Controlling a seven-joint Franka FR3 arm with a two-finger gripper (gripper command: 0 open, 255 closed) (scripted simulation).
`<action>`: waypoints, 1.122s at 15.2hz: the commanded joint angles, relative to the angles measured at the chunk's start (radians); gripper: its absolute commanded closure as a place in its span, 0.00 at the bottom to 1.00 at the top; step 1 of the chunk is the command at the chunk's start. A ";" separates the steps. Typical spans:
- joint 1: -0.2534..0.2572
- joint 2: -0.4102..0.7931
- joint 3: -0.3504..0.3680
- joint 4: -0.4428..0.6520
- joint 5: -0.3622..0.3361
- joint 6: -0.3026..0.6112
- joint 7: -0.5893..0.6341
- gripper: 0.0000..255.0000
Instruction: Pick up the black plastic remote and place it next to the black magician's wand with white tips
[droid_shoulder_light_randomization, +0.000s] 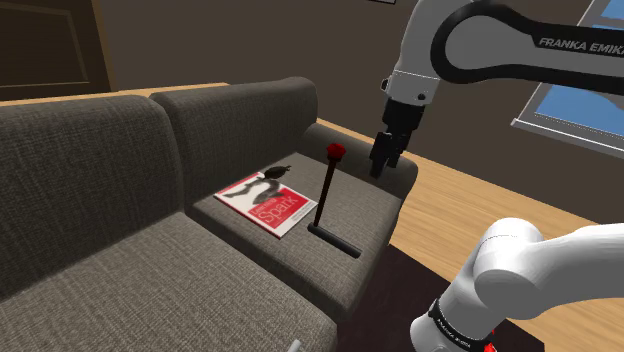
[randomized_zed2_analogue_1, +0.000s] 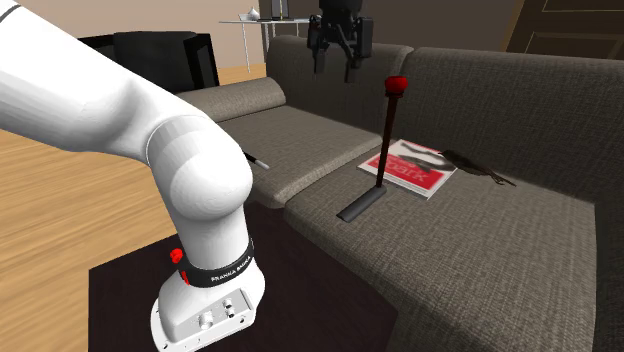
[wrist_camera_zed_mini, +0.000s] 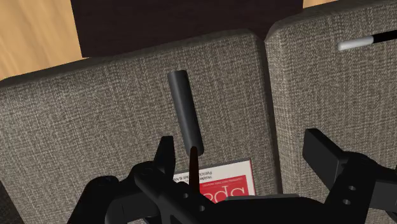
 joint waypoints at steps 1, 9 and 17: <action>0.000 0.000 0.000 0.000 0.000 0.000 0.000 0.00; -0.011 0.061 -0.047 -0.226 -0.014 0.300 -0.087 0.00; -0.020 0.266 -0.099 -0.362 -0.015 0.653 -0.184 0.00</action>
